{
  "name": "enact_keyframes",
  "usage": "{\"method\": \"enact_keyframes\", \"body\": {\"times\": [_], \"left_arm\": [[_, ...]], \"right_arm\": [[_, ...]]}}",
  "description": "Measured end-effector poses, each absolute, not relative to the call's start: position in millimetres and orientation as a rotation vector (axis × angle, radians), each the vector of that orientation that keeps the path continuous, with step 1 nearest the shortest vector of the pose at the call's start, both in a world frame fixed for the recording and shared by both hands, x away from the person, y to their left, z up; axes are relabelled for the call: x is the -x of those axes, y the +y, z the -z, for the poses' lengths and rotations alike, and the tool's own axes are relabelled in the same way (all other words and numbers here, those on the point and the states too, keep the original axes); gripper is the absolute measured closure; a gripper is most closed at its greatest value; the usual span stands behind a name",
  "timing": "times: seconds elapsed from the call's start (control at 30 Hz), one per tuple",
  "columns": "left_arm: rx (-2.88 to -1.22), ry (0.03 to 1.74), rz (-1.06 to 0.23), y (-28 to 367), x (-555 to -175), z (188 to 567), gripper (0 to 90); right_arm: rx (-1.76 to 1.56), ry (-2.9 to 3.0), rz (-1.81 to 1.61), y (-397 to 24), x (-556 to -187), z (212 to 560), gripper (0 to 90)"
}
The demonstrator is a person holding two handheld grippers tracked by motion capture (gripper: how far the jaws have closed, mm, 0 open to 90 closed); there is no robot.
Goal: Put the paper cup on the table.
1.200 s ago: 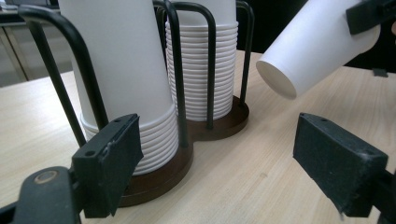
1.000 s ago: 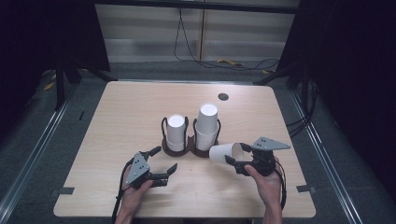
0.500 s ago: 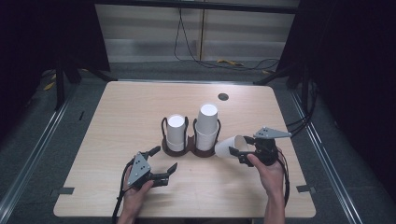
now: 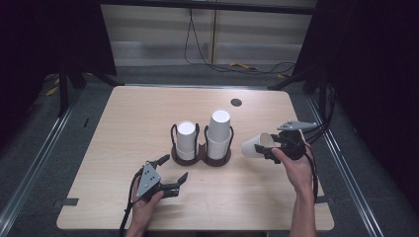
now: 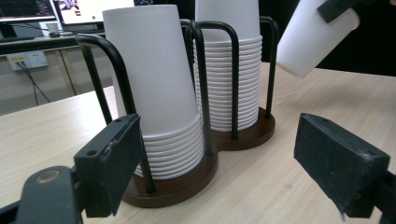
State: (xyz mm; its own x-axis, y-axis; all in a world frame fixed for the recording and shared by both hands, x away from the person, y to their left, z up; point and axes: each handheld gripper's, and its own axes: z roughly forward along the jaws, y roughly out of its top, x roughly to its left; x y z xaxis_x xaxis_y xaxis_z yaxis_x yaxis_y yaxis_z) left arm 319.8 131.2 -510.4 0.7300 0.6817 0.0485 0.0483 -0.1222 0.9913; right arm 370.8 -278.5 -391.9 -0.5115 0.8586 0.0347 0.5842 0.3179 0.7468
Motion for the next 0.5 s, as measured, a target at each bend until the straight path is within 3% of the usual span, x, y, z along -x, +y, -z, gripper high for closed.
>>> {"method": "enact_keyframes", "body": {"times": [0.5], "left_arm": [[-1.546, 0.614, -0.668, 133, -313, 512, 15.4]], "right_arm": [[-1.271, 2.36, -0.654, -264, -406, 384, 26.3]]}}
